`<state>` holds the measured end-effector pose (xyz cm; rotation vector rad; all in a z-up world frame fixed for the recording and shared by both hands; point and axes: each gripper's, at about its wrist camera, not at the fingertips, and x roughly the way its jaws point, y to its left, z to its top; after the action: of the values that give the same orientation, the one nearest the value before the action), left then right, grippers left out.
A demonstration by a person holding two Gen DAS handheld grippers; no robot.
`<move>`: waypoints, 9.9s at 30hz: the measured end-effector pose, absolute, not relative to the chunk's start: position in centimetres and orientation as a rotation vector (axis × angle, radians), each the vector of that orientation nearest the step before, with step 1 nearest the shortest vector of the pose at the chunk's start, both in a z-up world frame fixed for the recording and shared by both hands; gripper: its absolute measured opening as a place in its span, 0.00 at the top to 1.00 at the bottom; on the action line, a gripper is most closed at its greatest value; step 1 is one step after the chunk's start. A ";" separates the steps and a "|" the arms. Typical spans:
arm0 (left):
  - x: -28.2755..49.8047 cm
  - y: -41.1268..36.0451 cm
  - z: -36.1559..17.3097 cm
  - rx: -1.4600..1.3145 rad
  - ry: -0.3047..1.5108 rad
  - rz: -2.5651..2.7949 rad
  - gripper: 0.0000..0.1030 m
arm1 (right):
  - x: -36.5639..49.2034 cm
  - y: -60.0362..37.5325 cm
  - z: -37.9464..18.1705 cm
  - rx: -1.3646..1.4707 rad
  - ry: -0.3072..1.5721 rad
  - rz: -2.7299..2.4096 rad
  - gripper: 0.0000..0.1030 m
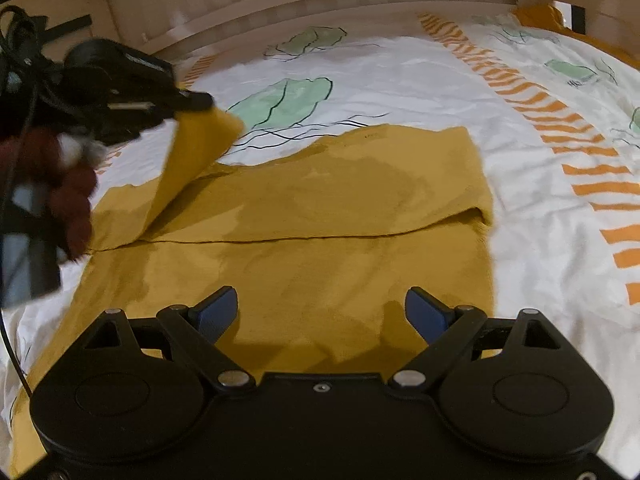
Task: Fold small clothes
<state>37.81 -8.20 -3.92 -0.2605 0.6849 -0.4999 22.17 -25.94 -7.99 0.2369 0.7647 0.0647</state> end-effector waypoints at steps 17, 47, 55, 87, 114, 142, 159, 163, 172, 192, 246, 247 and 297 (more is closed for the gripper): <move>29.5 -2.0 -5.6 0.007 0.623 -0.361 0.41 | 26.0 -25.5 -7.0 0.232 0.710 0.083 0.17; 28.9 0.3 -12.8 0.019 0.673 -0.185 0.34 | 35.7 -22.6 -9.7 0.268 0.789 0.167 0.82; 29.0 0.4 -12.8 0.016 0.673 -0.186 0.34 | 33.8 -22.8 -2.7 0.185 0.644 0.222 0.84; 29.1 0.5 -12.9 0.014 0.672 -0.188 0.34 | 30.3 -33.0 -10.8 0.195 0.751 -0.099 0.75; 29.1 0.5 -12.8 0.015 0.670 -0.188 0.34 | 31.6 -30.6 -8.3 0.009 0.576 -0.022 0.84; 26.2 1.1 -10.6 0.067 0.819 -0.220 0.34 | 16.6 -33.4 -8.9 0.329 0.842 -0.047 0.41; 15.7 6.2 -9.2 0.048 0.875 -0.282 0.34 | 7.9 -31.3 -9.0 0.363 0.944 -0.001 0.31; 14.1 6.9 -8.7 0.027 0.873 -0.270 0.35 | 6.6 -31.3 -9.2 0.386 0.952 -0.001 0.29; 10.1 9.6 -8.5 -0.027 0.847 -0.205 0.34 | 4.0 -30.9 -9.1 0.369 0.914 0.014 0.29; 9.4 10.2 -10.9 -0.072 0.865 -0.307 0.35 | 2.6 -29.9 -9.6 0.319 0.875 0.044 0.24; 9.7 11.7 -11.0 -0.184 0.937 -0.251 0.79 | 4.3 -32.4 -9.3 0.398 1.047 0.046 0.61; 9.6 11.7 -11.0 -0.178 0.936 -0.253 0.79 | 4.2 -32.2 -9.2 0.381 1.047 0.052 0.61; 32.5 10.9 -2.0 -0.454 0.613 -0.276 0.96 | 25.1 -39.2 -3.8 0.680 0.597 0.100 0.85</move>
<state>32.48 10.86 -1.97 -0.4537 0.6135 -0.2760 25.05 -39.18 -3.84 0.6804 0.5973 0.1002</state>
